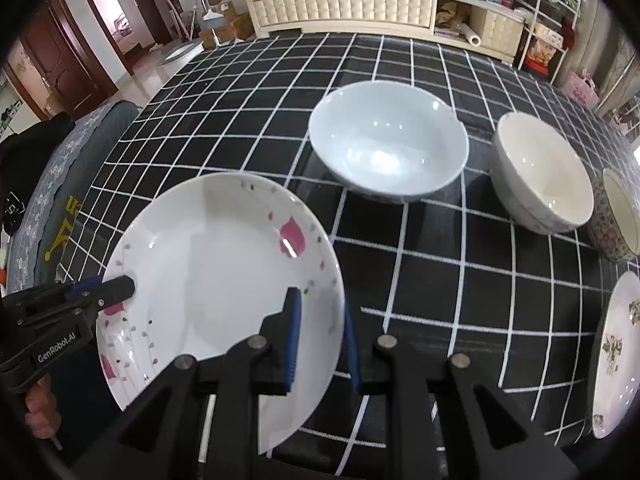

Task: Organize plates and bowls
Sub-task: 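Open the left tool and withdraw from the plate stack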

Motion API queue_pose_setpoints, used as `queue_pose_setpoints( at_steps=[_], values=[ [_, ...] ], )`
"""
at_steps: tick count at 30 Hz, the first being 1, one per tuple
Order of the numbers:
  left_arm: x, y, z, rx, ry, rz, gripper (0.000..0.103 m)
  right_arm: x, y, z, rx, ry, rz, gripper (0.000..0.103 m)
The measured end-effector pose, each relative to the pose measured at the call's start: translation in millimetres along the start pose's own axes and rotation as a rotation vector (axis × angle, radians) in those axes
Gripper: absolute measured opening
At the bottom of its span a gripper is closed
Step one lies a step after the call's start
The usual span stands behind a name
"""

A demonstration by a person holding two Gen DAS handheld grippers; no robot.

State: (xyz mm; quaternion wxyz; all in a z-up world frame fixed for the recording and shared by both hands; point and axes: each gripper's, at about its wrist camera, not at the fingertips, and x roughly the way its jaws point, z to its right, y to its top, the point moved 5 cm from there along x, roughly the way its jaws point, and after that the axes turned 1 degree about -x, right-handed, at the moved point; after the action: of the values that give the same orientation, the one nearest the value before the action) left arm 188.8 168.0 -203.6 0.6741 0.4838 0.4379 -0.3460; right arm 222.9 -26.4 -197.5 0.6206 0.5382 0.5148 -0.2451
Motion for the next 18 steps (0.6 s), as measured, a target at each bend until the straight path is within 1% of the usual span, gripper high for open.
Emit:
queue_pose_setpoints(
  at_steps=[2, 4, 5, 6, 8, 12, 14, 18],
  values=[
    [-1.9, -1.1, 0.3, -0.004, 0.011, 0.003, 0.014, -0.4, -2.4, 1.5, 0.008, 0.008, -0.006, 0.028],
    [-4.9, -2.6, 0.3, -0.008, 0.027, 0.007, 0.014, -0.7, -6.5, 2.3, 0.009, 0.013, -0.014, 0.040],
    [-7.1, -3.3, 0.6, -0.002, 0.041, 0.013, 0.019, -1.5, -7.8, 2.1, 0.006, 0.013, -0.012, 0.041],
    [-10.7, -4.2, 1.4, 0.017, 0.072, 0.027, 0.026, -2.7, -9.4, 1.8, 0.002, 0.011, -0.008, 0.042],
    [-17.9, -6.0, 5.2, 0.055, 0.107, 0.055, 0.031, -3.9, -11.6, 0.3, -0.006, 0.010, -0.006, 0.043],
    [-26.3, -8.1, 9.9, 0.062, 0.085, 0.065, 0.031, -11.8, -12.6, -3.6, -0.017, 0.026, 0.013, 0.044],
    [-30.8, -8.1, 12.9, 0.063, 0.077, 0.074, 0.031, -20.5, -12.3, -4.1, -0.027, 0.031, 0.036, 0.044],
    [-42.9, -9.0, 26.3, 0.075, 0.033, 0.098, 0.031, -37.3, -12.1, 0.9, -0.035, 0.009, 0.077, 0.045]
  ],
)
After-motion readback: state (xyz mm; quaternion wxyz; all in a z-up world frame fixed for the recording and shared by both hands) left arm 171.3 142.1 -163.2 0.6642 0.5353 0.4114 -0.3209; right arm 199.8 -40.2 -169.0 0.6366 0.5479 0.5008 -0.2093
